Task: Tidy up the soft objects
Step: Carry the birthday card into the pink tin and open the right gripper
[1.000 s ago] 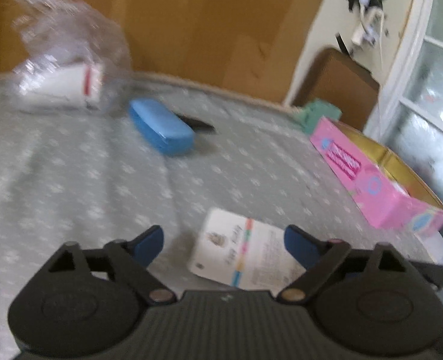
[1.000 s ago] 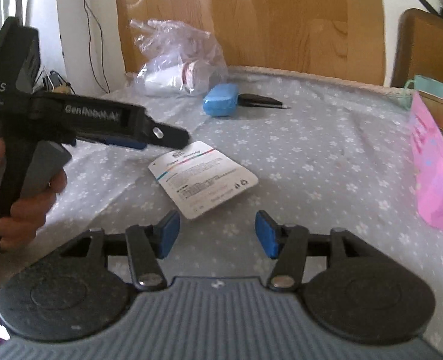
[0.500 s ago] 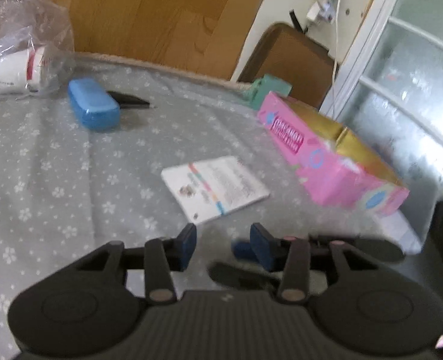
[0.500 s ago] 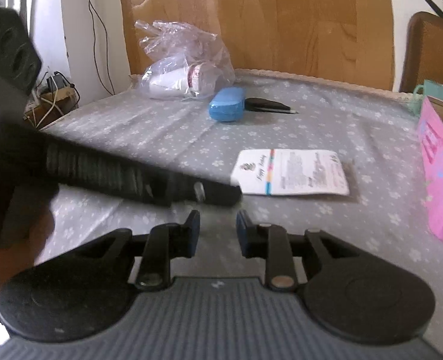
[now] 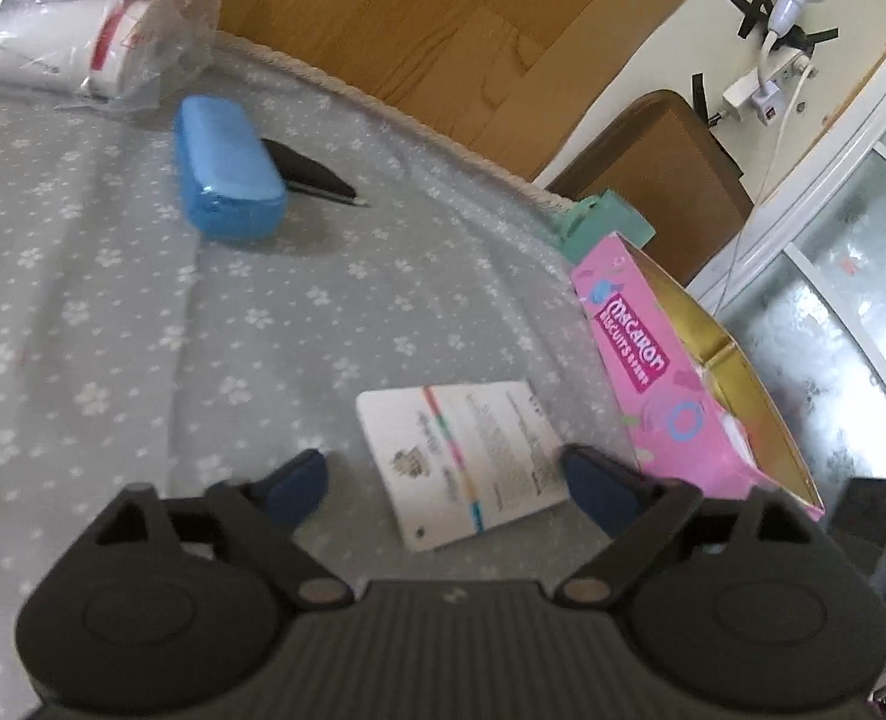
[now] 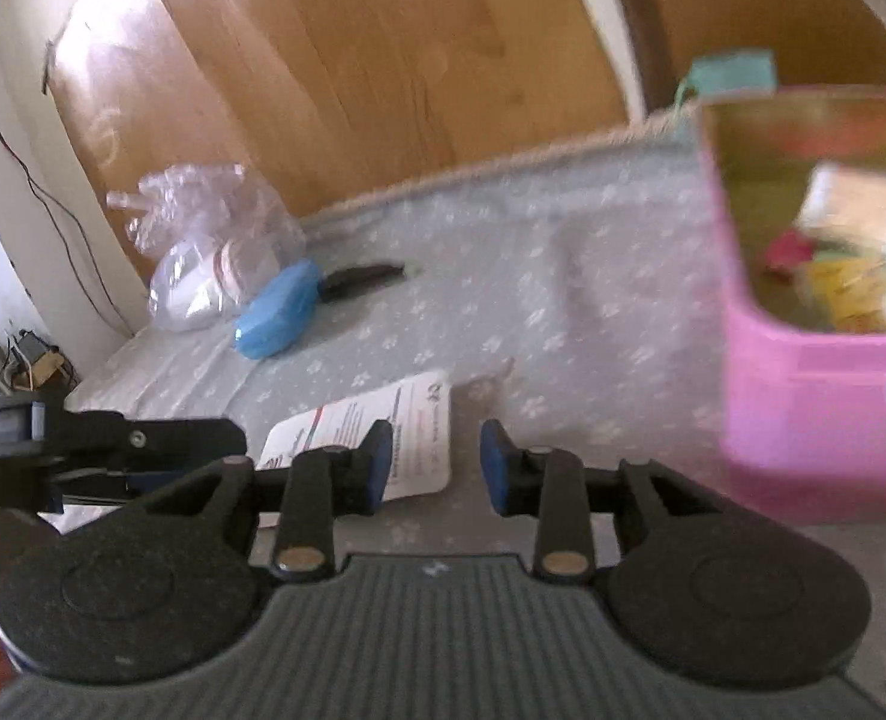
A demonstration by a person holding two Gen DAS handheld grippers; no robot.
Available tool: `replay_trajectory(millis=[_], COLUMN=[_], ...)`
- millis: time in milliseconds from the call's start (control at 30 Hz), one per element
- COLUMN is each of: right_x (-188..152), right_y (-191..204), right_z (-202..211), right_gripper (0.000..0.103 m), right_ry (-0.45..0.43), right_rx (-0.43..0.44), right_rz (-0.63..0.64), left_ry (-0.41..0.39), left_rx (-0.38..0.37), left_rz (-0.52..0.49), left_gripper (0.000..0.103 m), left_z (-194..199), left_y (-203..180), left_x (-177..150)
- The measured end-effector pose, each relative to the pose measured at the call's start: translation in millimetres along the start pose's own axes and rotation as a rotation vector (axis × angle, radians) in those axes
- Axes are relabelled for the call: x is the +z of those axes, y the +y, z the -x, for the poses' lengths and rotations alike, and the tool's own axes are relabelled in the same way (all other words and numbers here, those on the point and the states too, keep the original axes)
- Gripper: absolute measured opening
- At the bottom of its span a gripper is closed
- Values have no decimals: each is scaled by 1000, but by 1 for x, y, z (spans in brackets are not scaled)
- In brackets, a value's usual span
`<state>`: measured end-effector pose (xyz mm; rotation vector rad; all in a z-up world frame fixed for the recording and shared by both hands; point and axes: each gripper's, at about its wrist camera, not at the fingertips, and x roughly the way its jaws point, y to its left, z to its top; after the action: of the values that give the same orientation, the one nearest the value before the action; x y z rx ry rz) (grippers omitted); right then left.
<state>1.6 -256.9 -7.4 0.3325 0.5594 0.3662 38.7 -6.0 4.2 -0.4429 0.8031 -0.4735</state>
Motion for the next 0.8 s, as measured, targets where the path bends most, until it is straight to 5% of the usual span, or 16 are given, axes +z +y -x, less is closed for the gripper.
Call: replay_trajectory(millis=[67, 133, 167, 300, 467, 633, 800], right_x=[-2, -3, -5, 0, 15, 21, 39], right_y=[3, 13, 16, 12, 6, -40, -100], right_z=[-12, -12, -7, 33, 88, 136, 164], right_gripper=[33, 31, 27, 21, 21, 22, 23], right_ry=[44, 42, 26, -94, -291, -413, -422], right_rx=[58, 37, 26, 54, -42, -195, -356], right_rz=[-16, 7, 20, 0, 68, 65, 24], left_ry=[-11, -18, -15, -61, -90, -31, 5], left_rx=[19, 75, 73, 18, -82, -183, -247], left_rz=[-32, -78, -82, -110, -222, -338, -396], left_gripper=[75, 56, 54, 54, 54, 54, 54], left_z=[-4, -3, -1, 15, 6, -53, -122], left_y=[-7, -15, -16, -41, -106, -187, -260], left_x=[-4, -7, -9, 1, 21, 22, 20])
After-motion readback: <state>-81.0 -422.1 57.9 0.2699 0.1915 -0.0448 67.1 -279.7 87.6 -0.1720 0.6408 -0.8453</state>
